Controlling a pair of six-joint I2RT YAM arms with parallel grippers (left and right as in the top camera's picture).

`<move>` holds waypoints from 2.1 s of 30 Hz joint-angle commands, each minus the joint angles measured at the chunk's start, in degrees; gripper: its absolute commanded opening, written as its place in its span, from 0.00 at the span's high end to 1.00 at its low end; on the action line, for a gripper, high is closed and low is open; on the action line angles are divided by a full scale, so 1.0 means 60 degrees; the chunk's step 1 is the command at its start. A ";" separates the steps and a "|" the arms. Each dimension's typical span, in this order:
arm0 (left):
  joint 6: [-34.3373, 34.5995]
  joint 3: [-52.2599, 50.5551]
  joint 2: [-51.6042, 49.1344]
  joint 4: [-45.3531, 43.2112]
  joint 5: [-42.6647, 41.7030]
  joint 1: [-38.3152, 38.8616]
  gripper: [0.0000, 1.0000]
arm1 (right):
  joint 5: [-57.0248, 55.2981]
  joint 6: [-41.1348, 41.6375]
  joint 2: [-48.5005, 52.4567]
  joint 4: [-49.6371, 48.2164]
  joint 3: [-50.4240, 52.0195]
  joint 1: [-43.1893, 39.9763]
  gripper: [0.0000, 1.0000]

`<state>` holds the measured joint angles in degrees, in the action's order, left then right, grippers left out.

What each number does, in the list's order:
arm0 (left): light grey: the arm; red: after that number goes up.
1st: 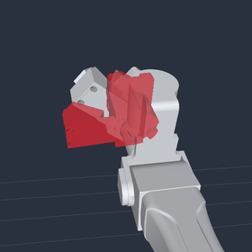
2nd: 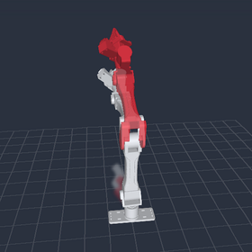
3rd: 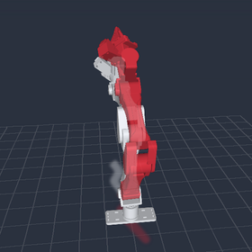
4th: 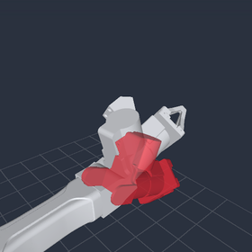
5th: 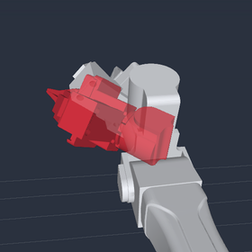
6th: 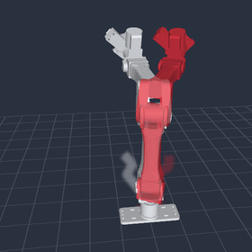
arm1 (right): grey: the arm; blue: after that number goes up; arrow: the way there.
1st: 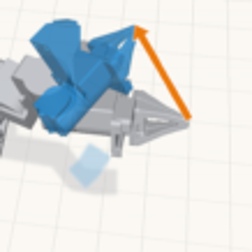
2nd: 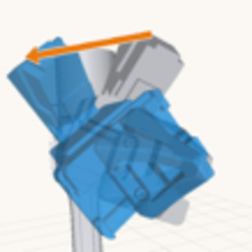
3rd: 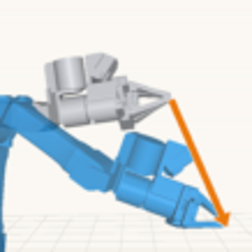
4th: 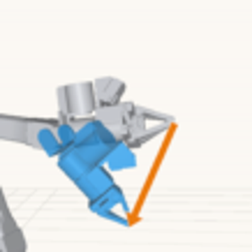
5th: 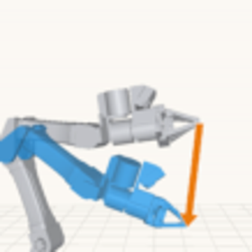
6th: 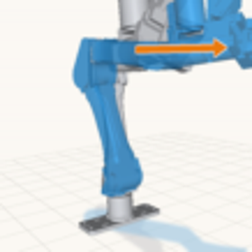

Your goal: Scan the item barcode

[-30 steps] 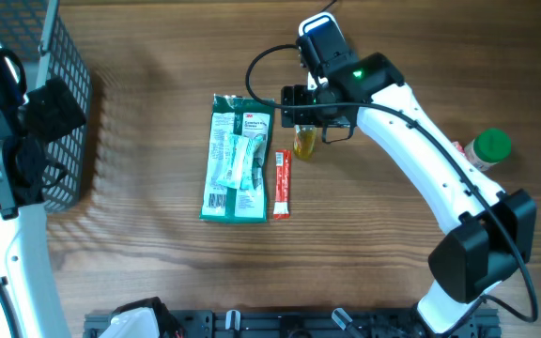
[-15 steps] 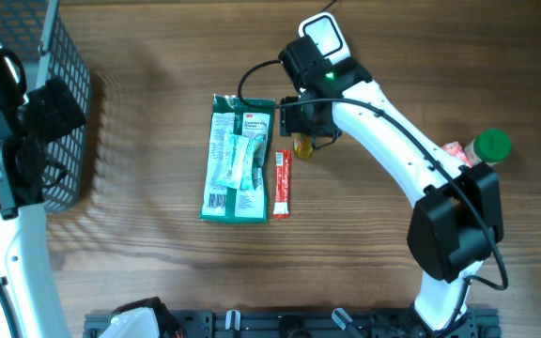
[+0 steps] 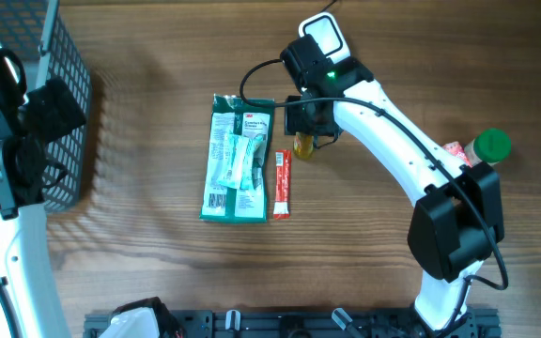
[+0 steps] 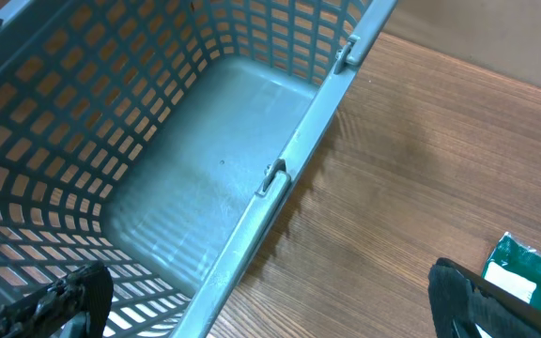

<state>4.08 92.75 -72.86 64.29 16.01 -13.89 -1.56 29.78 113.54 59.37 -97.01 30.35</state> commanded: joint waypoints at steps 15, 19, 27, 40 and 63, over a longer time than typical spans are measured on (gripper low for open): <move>-0.0113 0.0026 0.0015 -0.0026 -0.0018 -0.0036 0.00 | -0.0240 0.0044 0.0226 0.0142 0.0058 0.0040 0.44; -0.0113 0.0026 0.0015 -0.0026 -0.0018 -0.0036 0.00 | -0.0237 0.0044 0.0226 0.0135 0.0062 0.0040 0.46; -0.0113 0.0026 0.0015 -0.0026 -0.0018 -0.0036 0.00 | -0.0237 0.0044 0.0226 0.0157 0.0066 0.0040 0.45; -0.0113 0.0026 0.0015 -0.0026 -0.0018 -0.0036 0.00 | -0.0237 0.0040 0.0229 0.0149 0.0066 0.0040 0.41; -0.0113 0.0026 0.0015 -0.0026 -0.0018 -0.0036 0.00 | 0.0262 0.0073 -0.0127 -0.0302 0.0306 -0.0066 0.84</move>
<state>4.08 92.75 -72.86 64.29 16.01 -13.89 -2.22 29.91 113.78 57.80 -95.07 30.33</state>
